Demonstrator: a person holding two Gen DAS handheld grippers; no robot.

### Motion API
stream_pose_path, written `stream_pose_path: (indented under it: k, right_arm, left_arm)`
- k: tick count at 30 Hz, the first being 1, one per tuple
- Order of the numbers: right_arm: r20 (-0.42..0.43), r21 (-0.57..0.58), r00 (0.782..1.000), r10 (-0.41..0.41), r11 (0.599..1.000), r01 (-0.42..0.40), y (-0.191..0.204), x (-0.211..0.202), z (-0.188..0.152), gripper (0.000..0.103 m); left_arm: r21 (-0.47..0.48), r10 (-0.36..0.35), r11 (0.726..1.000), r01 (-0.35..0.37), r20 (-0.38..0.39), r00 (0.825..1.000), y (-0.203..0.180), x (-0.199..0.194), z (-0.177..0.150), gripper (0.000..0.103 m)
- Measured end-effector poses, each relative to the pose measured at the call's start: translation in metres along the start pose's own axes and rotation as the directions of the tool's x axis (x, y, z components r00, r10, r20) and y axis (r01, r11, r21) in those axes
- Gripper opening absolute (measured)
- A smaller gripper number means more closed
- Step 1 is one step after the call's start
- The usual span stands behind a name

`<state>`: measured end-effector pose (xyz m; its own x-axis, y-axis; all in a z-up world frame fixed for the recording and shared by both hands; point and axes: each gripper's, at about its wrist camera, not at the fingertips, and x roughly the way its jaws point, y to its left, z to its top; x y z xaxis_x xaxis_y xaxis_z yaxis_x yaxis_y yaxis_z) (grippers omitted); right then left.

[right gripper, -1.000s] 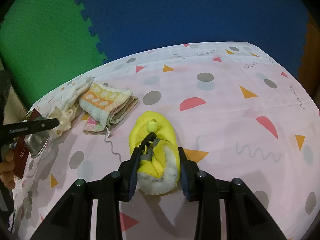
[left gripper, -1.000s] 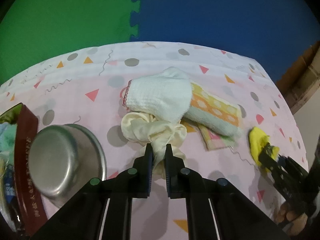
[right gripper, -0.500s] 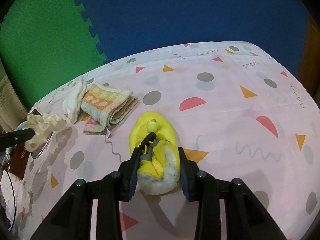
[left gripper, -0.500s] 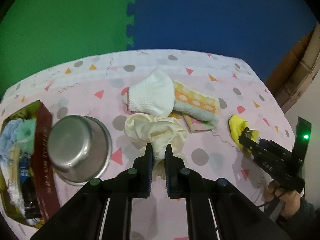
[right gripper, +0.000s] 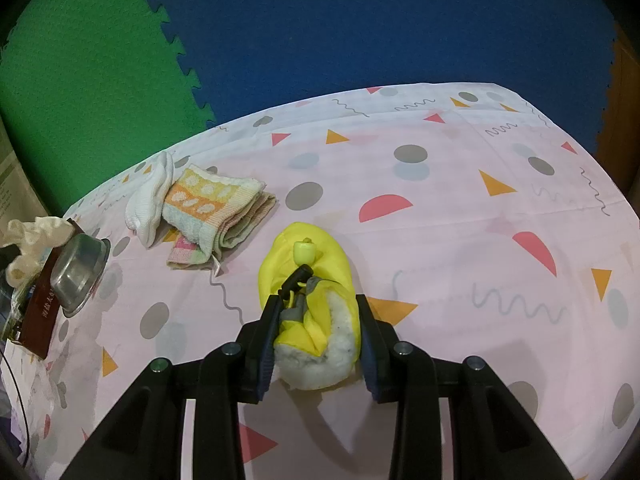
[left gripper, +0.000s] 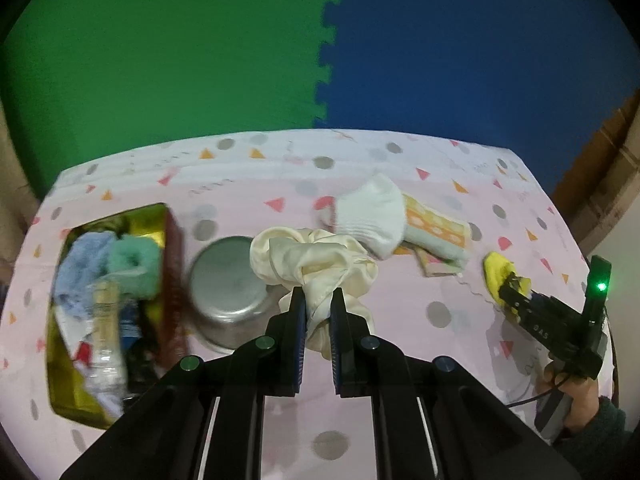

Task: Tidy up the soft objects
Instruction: 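Carry the cream scrunchie into the gold tin and open the left gripper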

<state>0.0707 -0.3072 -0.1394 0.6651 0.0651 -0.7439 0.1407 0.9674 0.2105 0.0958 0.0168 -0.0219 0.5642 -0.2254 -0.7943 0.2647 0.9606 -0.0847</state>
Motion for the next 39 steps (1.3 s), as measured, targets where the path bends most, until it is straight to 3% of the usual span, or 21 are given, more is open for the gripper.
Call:
stream_pose_path:
  k: [11, 20, 31, 39]
  right_arm:
    - [0.0, -0.004, 1.0, -0.004, 1.0, 0.004, 0.001, 0.0, 0.0, 0.035]
    - [0.0, -0.004, 1.0, -0.004, 1.0, 0.004, 0.001, 0.0, 0.0, 0.035]
    - [-0.001, -0.009, 1.0, -0.007, 1.0, 0.007, 0.001, -0.001, 0.0, 0.035]
    - [-0.001, -0.011, 1.0, -0.01, 1.0, 0.01, 0.001, -0.001, 0.0, 0.035]
  left_arm:
    - [-0.077, 0.123, 0.99, -0.12, 0.042, 0.991, 0.067, -0.03, 0.006, 0.009]
    - [-0.117, 0.251, 0.962, -0.245, 0.039, 0.967, 0.12, -0.027, 0.015, 0.009]
    - [-0.163, 0.294, 0.943, -0.29, 0.001, 0.956, 0.165, -0.01, 0.022, 0.009]
    - [-0.221, 0.278, 0.933, -0.285, -0.062, 0.959, 0.193, 0.019, 0.023, 0.01]
